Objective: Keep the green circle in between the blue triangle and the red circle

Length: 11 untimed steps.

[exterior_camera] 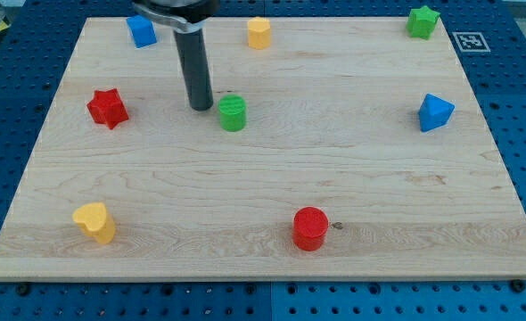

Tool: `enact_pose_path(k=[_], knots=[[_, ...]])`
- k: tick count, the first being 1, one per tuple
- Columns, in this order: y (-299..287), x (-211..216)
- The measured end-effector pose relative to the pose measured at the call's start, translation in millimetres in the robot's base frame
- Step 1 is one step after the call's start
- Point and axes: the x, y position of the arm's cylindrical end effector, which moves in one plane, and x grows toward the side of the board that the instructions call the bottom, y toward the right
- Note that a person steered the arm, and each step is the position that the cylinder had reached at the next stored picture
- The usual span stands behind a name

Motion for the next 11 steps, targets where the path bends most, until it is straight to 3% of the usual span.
enact_pose_path(k=[6,8,11], knots=[[42.2,4.5],[44.9,32.5],[107.8,82.5]])
